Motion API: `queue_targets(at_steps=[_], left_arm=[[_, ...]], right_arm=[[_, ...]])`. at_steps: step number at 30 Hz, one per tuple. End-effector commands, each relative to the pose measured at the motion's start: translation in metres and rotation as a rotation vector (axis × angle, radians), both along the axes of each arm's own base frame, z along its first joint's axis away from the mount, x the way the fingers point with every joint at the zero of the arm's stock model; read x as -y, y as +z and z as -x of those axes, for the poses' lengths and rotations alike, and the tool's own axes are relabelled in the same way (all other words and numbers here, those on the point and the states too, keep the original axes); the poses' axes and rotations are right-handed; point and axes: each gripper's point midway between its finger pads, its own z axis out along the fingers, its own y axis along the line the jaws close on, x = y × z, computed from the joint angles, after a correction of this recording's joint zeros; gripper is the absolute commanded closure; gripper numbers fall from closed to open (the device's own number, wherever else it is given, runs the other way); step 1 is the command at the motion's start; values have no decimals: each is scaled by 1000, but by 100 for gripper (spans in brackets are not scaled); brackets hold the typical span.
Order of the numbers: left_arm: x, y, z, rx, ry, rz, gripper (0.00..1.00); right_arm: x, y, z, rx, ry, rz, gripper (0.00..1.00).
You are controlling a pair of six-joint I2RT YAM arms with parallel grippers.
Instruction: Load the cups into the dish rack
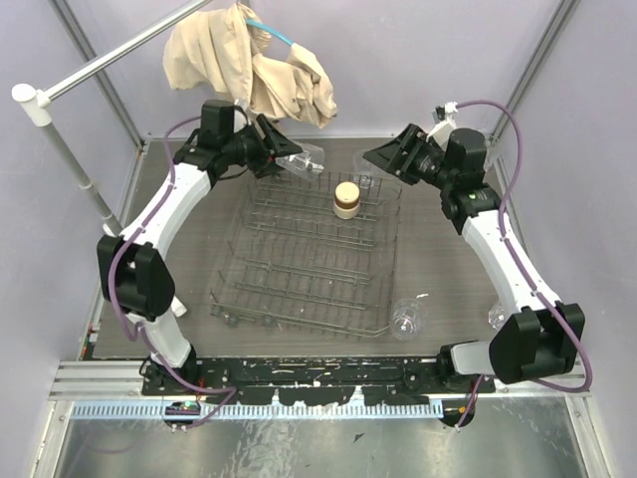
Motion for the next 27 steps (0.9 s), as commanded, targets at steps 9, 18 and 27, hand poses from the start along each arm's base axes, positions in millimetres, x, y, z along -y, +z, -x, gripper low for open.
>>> queue_targets(at_steps=[9, 18, 27], left_arm=[[6, -63, -26, 68, 24, -533, 100], [10, -93, -43, 76, 26, -665, 100], [21, -107, -58, 124, 12, -783, 100]], right_arm=[[45, 10, 15, 89, -128, 364, 27], [55, 10, 13, 92, -149, 418, 27], [58, 7, 11, 88, -150, 433, 27]])
